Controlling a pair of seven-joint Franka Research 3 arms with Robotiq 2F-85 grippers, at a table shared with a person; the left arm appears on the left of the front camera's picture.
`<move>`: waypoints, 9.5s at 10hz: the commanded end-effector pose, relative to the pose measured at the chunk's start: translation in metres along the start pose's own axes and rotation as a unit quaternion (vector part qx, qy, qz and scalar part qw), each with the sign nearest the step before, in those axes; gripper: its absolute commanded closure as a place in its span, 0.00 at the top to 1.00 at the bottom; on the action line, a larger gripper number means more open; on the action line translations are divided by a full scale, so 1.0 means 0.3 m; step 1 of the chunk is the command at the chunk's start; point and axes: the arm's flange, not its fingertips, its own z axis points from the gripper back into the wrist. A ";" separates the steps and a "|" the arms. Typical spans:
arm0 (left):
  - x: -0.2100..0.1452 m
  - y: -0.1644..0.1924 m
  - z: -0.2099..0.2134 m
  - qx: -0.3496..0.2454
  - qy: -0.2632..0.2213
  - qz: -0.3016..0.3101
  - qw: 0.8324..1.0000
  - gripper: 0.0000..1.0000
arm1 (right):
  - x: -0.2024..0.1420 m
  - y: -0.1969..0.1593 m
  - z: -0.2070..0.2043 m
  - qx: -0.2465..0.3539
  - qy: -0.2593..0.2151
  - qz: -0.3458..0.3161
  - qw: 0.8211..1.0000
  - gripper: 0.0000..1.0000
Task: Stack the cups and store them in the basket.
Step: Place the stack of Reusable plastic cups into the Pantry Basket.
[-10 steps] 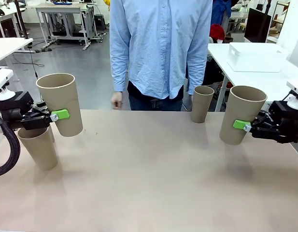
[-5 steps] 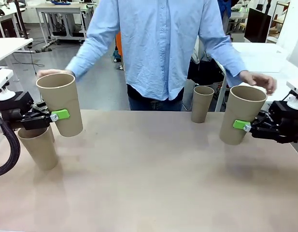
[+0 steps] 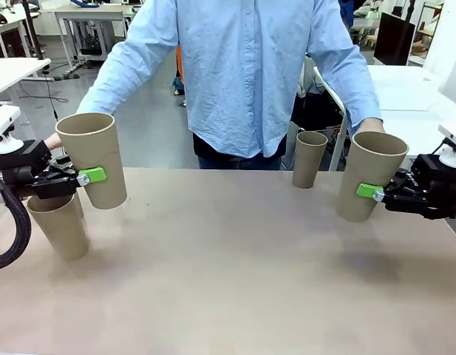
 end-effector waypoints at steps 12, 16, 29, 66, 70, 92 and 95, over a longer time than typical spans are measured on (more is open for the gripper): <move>0.005 -0.001 0.000 -0.001 0.001 -0.007 1.000 0.86 | 0.009 0.000 0.000 -0.001 0.000 0.004 1.000 0.85; 0.005 -0.001 0.000 -0.001 0.001 -0.007 1.000 0.86 | 0.009 0.000 0.000 -0.001 0.000 0.004 1.000 0.85; 0.005 -0.001 0.000 -0.001 0.001 -0.007 1.000 0.86 | 0.009 0.000 0.000 -0.001 0.000 0.004 1.000 0.85; 0.005 -0.001 0.000 -0.001 0.001 -0.007 1.000 0.86 | 0.009 0.000 0.000 -0.001 0.000 0.004 1.000 0.85; 0.005 -0.001 0.000 -0.001 0.001 -0.007 1.000 0.86 | 0.009 0.000 0.000 -0.001 0.000 0.004 1.000 0.85; 0.005 -0.001 0.000 -0.001 0.001 -0.007 1.000 0.86 | 0.009 0.000 0.000 -0.001 0.000 0.004 1.000 0.85; 0.005 -0.001 0.000 -0.001 0.001 -0.007 1.000 0.86 | 0.009 0.000 0.000 -0.001 0.000 0.004 1.000 0.85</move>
